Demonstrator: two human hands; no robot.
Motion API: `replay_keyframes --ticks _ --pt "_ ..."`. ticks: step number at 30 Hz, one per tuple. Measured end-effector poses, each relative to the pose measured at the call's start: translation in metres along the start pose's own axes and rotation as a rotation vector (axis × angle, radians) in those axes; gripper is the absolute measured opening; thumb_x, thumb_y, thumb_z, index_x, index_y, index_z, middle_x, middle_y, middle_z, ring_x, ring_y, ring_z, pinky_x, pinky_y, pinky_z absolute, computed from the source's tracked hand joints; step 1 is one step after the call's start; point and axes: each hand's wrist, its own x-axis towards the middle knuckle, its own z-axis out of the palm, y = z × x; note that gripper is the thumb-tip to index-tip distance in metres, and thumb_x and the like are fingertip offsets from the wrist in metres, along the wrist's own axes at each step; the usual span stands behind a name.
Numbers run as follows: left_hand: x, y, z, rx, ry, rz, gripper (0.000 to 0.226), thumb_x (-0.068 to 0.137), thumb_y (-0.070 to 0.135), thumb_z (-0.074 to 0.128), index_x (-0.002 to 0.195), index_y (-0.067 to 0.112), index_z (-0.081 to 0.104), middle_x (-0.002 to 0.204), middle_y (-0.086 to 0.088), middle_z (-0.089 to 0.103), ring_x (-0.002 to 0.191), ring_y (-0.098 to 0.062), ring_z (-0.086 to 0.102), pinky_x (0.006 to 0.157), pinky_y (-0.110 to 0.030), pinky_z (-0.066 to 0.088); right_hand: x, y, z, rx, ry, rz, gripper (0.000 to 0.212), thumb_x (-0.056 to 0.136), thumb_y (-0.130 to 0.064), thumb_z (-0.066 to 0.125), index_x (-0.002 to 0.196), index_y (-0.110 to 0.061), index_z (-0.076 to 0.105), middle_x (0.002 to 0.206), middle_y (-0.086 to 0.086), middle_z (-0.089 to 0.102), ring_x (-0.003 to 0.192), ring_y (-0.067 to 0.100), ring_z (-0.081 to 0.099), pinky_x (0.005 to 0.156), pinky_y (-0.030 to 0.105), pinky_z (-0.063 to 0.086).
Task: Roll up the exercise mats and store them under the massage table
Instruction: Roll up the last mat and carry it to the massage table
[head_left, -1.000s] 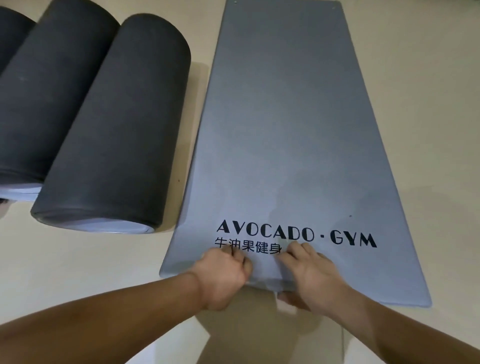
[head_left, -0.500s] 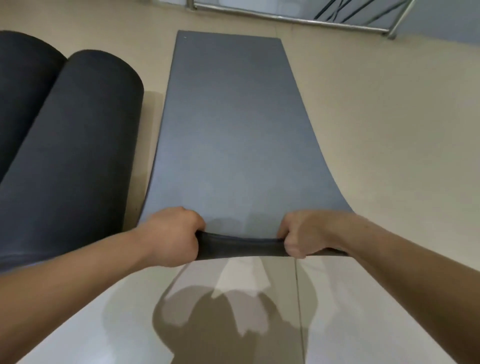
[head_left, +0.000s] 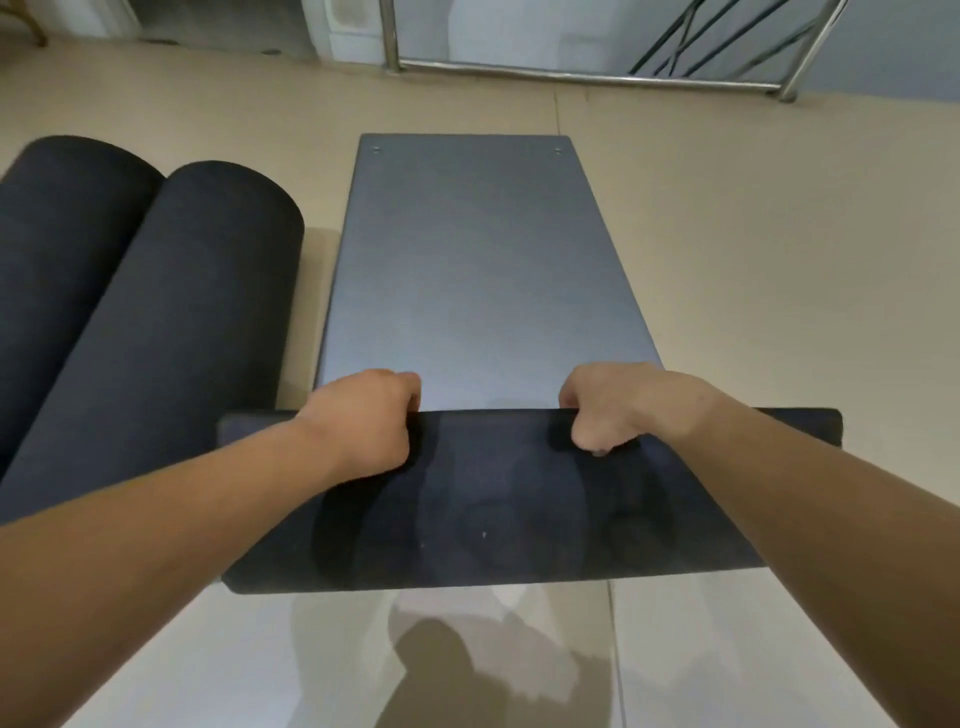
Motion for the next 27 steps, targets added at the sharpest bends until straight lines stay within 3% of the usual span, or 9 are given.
replay_keyframes --ticks 4,6,8,10,13,17,20,22,27 --pt "-0.029 0.013 0.037 0.219 0.575 0.387 0.038 0.086 0.024 0.065 0.122 0.013 0.067 0.138 -0.013 0.061 0.118 -0.036 0.058 0.099 -0.051 0.049 0.015 0.003 0.004 -0.082 0.216 0.015 0.051 0.094 -0.021 0.067 0.141 -0.034 0.054 0.135 0.001 0.061 0.122 0.028 0.059 0.087 0.038 0.045" --pt "-0.044 0.022 0.065 0.293 0.303 0.374 0.067 0.088 0.046 0.059 0.144 0.009 0.055 0.157 -0.021 0.045 0.135 -0.04 0.047 0.113 -0.056 0.04 0.028 0.004 0.013 -0.113 0.268 0.038 0.059 0.097 -0.036 0.073 0.151 -0.034 0.048 0.145 0.003 0.054 0.134 0.03 0.052 0.1 0.046 0.046" --pt "-0.047 0.02 0.089 0.407 -0.052 0.236 0.099 0.095 0.062 0.05 0.167 0.012 0.002 0.173 -0.018 0.004 0.155 -0.041 0.015 0.126 -0.059 0.016 0.036 0.005 0.023 -0.114 0.302 0.104 0.064 0.095 -0.05 0.075 0.15 -0.03 0.048 0.144 0.006 0.051 0.134 0.03 0.05 0.104 0.047 0.047" --pt "-0.043 0.012 0.099 0.434 -0.062 0.188 0.113 0.093 0.068 0.052 0.162 0.022 -0.024 0.171 -0.014 -0.008 0.153 -0.042 0.006 0.125 -0.06 0.011 0.037 0.001 0.037 -0.142 0.372 0.139 0.054 0.099 -0.048 0.07 0.145 -0.025 0.051 0.139 0.008 0.049 0.129 0.03 0.051 0.098 0.043 0.048" --pt "-0.028 0.004 0.098 0.369 0.017 0.173 0.122 0.082 0.071 0.063 0.162 0.034 -0.021 0.162 -0.01 0.008 0.143 -0.039 0.02 0.118 -0.056 0.024 0.025 -0.014 0.069 -0.139 0.552 0.024 0.038 0.103 -0.033 0.054 0.139 -0.021 0.056 0.132 0.008 0.052 0.122 0.03 0.052 0.095 0.041 0.046" --pt "-0.008 -0.007 0.094 0.181 -0.068 0.203 0.127 0.072 0.068 0.073 0.163 0.042 -0.011 0.167 0.0 0.013 0.147 -0.027 0.024 0.122 -0.046 0.03 -0.001 -0.035 0.106 -0.041 0.586 -0.082 0.072 0.082 -0.07 0.038 0.131 -0.025 0.067 0.129 0.009 0.059 0.123 0.035 0.057 0.103 0.05 0.048" --pt "-0.002 -0.015 0.098 0.122 -0.096 0.181 0.127 0.069 0.071 0.072 0.164 0.041 -0.005 0.167 0.004 0.018 0.146 -0.024 0.028 0.118 -0.042 0.038 -0.007 -0.037 0.127 -0.22 0.281 -0.008 0.115 0.077 -0.086 0.055 0.167 -0.033 0.007 0.169 0.017 0.01 0.159 0.044 0.01 0.123 0.062 0.021" --pt "0.0 -0.018 0.101 0.127 -0.112 0.168 0.125 0.069 0.074 0.07 0.165 0.041 -0.003 0.168 0.004 0.019 0.147 -0.025 0.029 0.118 -0.042 0.039 -0.001 -0.037 0.139 -0.304 0.228 0.026 0.139 0.078 -0.08 0.07 0.162 -0.029 -0.028 0.172 0.022 -0.017 0.159 0.051 -0.011 0.121 0.072 0.013" --pt "-0.014 -0.028 0.117 0.084 -0.021 0.188 0.107 0.081 0.07 0.056 0.168 0.026 0.012 0.175 -0.005 0.015 0.161 -0.028 0.015 0.132 -0.046 0.011 0.032 -0.037 0.143 -0.347 0.213 0.041 0.14 0.078 -0.067 0.077 0.161 -0.029 -0.029 0.173 0.022 -0.003 0.159 0.05 0.003 0.12 0.072 0.018"
